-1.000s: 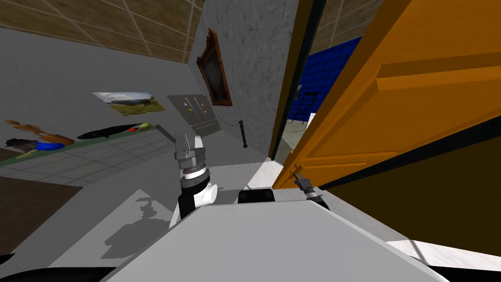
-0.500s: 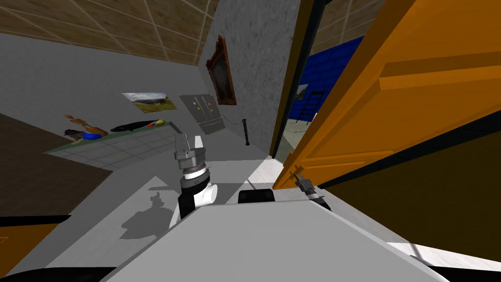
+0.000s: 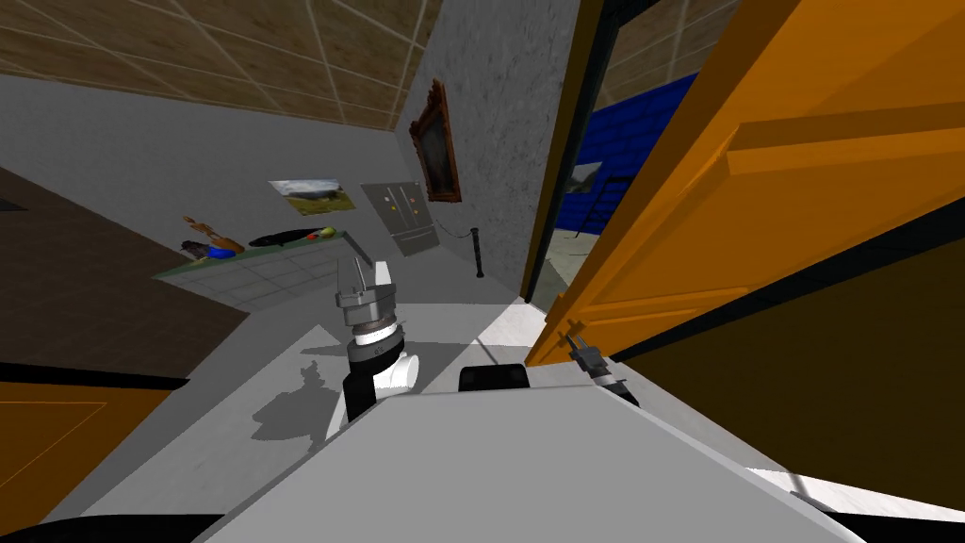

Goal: Pull the door open

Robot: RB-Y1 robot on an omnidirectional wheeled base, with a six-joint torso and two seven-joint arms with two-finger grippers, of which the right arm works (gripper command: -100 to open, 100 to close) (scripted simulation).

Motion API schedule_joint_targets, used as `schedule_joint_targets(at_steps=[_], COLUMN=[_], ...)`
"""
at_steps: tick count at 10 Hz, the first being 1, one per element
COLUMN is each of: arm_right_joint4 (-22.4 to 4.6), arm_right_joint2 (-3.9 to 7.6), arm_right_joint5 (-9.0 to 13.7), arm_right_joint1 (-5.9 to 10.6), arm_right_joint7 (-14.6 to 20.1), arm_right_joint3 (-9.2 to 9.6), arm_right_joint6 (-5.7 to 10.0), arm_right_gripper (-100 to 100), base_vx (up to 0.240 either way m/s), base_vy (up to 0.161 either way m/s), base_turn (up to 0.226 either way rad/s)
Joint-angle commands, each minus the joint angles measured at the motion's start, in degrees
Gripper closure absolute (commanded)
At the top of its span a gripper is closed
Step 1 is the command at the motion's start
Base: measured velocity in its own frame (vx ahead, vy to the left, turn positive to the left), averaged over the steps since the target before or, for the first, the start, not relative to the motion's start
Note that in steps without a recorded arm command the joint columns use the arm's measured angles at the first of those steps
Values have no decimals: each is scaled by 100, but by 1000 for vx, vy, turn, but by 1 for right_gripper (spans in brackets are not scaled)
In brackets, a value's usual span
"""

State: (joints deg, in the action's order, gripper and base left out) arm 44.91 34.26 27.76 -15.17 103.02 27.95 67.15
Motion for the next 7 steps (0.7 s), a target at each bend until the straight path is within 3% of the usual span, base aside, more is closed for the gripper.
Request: schedule_joint_targets(at_steps=[1, 7], arm_right_joint4=[-31, -298], arm_right_joint2=[6, 64], arm_right_joint5=[-13, -64], arm_right_joint1=[-2, 49], arm_right_joint7=[28, 190], arm_right_joint3=[25, 134], arm_right_joint6=[56, 337], arm_right_gripper=[100, 100], base_vx=[-183, -192], base_vy=[-67, -69], base_turn=[139, 145])
